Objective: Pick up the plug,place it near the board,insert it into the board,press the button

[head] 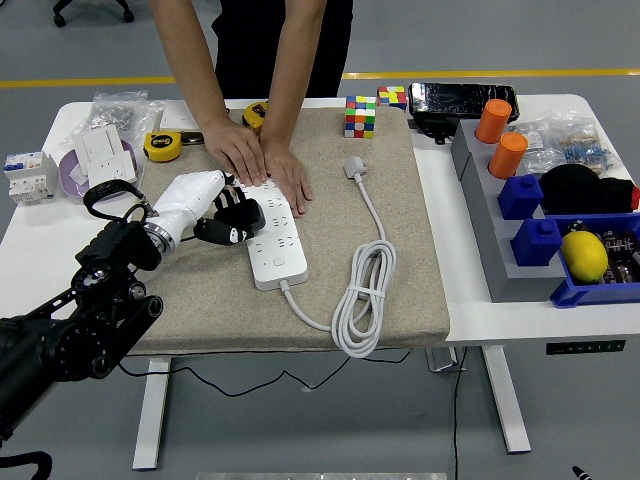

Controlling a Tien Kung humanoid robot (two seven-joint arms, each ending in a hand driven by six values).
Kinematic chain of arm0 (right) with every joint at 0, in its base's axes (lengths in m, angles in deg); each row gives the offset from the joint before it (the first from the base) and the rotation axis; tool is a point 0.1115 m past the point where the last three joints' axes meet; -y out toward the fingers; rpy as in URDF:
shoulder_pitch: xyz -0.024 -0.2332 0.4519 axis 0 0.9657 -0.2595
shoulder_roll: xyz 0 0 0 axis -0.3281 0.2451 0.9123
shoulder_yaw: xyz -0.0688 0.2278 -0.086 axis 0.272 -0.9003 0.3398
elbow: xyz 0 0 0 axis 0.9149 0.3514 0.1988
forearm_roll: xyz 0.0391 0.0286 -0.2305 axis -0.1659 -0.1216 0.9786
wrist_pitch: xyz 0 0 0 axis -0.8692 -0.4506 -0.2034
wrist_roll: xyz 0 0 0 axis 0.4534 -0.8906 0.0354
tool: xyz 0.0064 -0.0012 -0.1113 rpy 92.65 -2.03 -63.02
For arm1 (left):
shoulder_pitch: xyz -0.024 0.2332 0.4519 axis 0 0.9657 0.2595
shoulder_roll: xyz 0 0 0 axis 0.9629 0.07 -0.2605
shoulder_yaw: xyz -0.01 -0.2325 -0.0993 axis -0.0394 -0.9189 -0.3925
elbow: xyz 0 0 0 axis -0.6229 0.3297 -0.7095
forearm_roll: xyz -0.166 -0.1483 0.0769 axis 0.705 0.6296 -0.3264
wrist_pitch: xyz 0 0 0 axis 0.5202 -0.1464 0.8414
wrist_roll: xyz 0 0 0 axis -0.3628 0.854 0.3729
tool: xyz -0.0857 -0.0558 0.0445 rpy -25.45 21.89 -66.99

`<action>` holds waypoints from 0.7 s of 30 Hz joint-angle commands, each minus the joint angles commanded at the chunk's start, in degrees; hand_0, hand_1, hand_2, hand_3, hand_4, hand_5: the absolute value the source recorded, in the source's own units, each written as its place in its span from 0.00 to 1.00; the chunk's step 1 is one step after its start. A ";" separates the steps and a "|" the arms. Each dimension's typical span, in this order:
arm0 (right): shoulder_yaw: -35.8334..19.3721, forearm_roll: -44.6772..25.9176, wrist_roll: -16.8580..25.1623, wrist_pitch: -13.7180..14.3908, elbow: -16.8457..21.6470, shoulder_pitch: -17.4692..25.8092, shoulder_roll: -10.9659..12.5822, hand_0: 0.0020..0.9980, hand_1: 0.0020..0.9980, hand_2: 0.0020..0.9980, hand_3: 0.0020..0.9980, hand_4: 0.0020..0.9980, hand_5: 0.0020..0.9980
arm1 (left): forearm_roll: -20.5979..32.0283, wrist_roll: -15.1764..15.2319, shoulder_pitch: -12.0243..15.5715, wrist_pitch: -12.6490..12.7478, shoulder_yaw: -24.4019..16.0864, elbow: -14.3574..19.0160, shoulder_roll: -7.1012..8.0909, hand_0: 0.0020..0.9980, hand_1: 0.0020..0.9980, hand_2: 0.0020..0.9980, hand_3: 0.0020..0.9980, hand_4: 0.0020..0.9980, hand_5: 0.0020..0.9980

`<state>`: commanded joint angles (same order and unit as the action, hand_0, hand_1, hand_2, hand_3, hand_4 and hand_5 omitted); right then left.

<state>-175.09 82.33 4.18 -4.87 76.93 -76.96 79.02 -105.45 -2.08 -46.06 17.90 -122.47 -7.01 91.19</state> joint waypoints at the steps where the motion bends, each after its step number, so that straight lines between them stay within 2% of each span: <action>1: -0.01 0.00 0.00 0.00 0.00 0.01 -0.01 0.85 0.76 0.74 0.78 1.00 0.95 | -0.04 0.01 0.00 -0.01 -0.02 -0.01 0.02 0.56 0.46 0.35 0.32 0.42 0.04; 21: 0.04 -0.01 -0.02 -0.01 0.00 -0.17 0.06 0.85 0.76 0.74 0.78 1.00 0.95 | -0.61 -0.11 -0.61 -0.76 0.89 -0.66 0.08 0.56 0.47 0.35 0.32 0.41 0.02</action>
<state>-175.06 82.33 4.16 -4.89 76.93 -77.13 79.08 -106.06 -2.19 -46.68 17.15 -121.58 -7.67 91.26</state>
